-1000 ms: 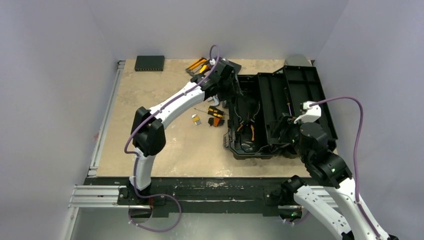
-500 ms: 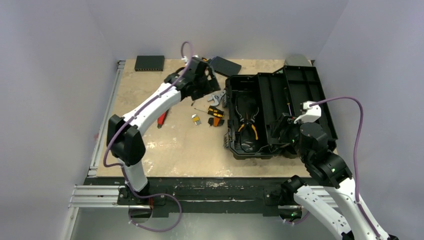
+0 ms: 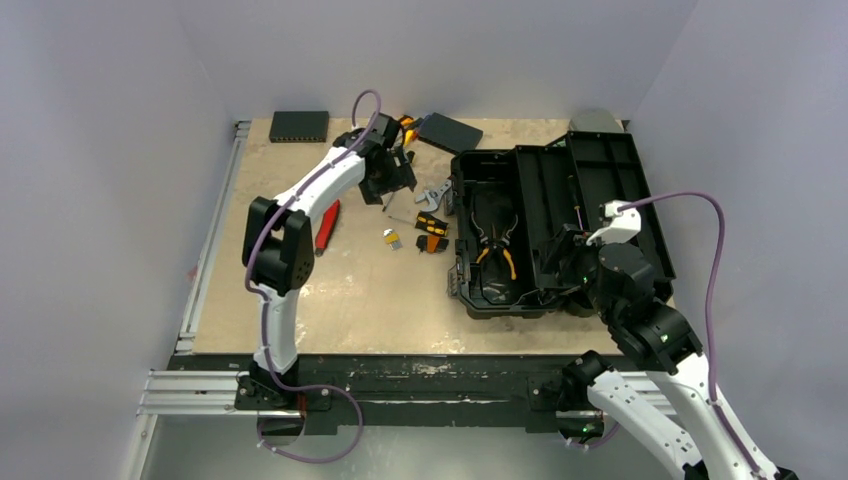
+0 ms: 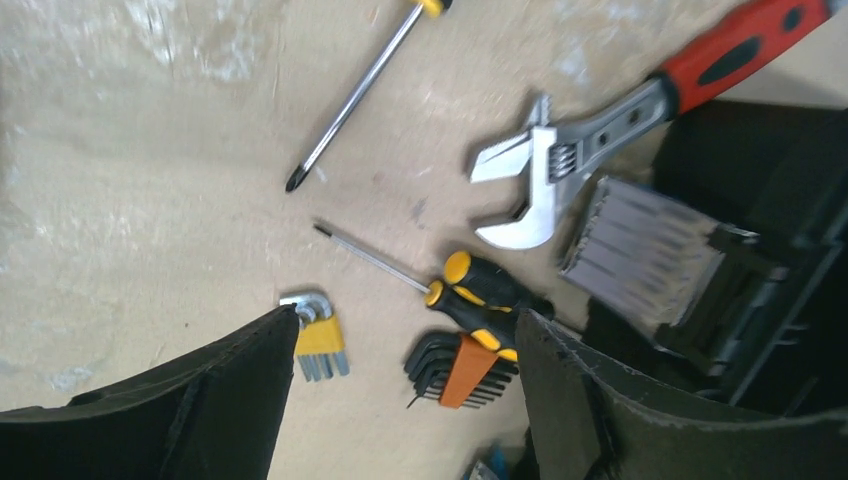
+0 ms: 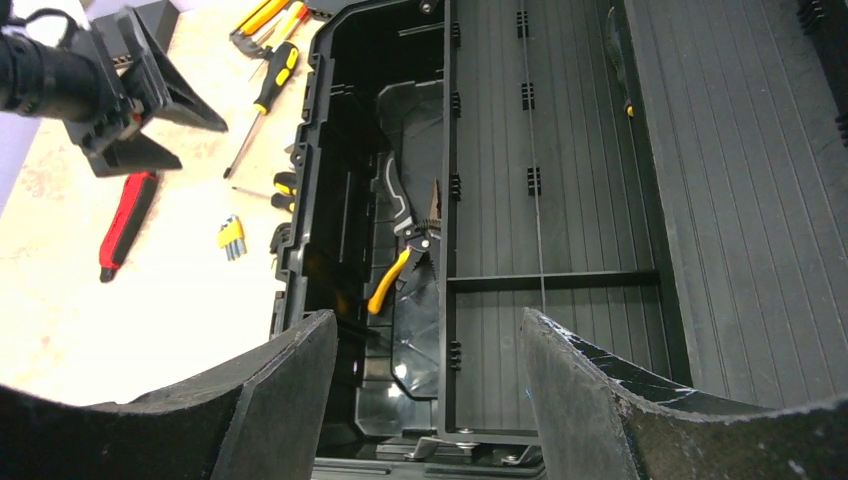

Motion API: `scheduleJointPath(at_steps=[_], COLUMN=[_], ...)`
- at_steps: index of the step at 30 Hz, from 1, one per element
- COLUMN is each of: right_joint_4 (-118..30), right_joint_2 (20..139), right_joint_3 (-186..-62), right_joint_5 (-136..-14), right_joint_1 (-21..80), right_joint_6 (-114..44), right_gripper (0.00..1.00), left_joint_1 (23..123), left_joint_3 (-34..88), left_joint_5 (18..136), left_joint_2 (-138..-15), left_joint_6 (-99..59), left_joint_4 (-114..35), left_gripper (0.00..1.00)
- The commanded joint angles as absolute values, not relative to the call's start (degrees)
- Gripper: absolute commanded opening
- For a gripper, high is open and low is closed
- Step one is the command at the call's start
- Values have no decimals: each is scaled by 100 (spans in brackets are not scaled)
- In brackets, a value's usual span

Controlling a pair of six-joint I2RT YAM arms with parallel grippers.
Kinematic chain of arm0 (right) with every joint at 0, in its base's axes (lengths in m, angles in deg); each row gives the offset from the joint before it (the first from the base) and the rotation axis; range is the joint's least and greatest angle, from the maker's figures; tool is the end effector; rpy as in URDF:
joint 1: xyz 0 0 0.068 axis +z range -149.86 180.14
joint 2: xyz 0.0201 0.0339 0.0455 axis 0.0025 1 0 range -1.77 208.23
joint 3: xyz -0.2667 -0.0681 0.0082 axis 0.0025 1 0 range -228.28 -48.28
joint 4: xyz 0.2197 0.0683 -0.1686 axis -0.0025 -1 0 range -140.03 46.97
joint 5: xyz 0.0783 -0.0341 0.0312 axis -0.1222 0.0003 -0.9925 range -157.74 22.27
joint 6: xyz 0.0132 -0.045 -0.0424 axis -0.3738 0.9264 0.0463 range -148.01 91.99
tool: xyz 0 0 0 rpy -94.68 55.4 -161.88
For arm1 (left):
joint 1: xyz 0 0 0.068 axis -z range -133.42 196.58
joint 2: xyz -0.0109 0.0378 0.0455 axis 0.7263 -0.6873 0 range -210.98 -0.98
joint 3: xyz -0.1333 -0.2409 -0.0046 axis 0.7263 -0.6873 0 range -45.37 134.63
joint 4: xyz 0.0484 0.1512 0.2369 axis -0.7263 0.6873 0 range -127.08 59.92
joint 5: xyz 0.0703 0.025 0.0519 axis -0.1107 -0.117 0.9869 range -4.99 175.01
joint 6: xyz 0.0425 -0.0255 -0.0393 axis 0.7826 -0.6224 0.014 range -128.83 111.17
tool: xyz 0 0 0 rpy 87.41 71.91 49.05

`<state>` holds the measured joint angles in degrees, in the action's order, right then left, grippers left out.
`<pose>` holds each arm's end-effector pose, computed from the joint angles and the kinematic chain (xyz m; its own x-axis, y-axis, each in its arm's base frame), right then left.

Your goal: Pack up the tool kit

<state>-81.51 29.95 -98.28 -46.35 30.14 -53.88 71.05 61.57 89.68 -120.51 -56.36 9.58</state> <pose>0.1325 0.0562 0.3543 -0.3429 0.2712 -0.8994 -0.0218 0.9549 0.2962 0.4483 -0.1996 0.2400 -0.8048 -0.4414 -0.3969 -0.3238 0.8868 -0.3297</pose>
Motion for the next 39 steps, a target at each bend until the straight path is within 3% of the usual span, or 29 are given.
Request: scheduleJointPath(at_steps=[1,4,17,22,26,39], right_joint_4=[-7865,-7887,-7882,-7863,-7896,-7934], right_joint_2=[3092,3122,3066,3049,3038,2933], right_joint_3=[-9775,-9816,-9737,-9680,-9697,-9662], right_joint_5=[-4680,-4692,-4648,-4641,-4627,-4565], right_joint_1=[3020,3018,3018,3020,3013,3012], right_joint_6=[-5359,-5356,-5348,-5350,-5343,-5339], right_gripper=[66,66,66,66,66,66], left_joint_1=[7137,7178,7551,7737,7804,7814], left_joint_3=[5592,5905,6422,6107,6083,5926], left_joint_5=[8592,8704,8695,8640,8660,8730], left_joint_2=[-11881,-12184,-12805,-12734,-12774,-13102], left_joint_6=[-5954,-5800,-6085,-6886,-7513,-8168], left_joint_4=[631,863,1049,786,939,1105], left_gripper=[75,67,58,56,47,45])
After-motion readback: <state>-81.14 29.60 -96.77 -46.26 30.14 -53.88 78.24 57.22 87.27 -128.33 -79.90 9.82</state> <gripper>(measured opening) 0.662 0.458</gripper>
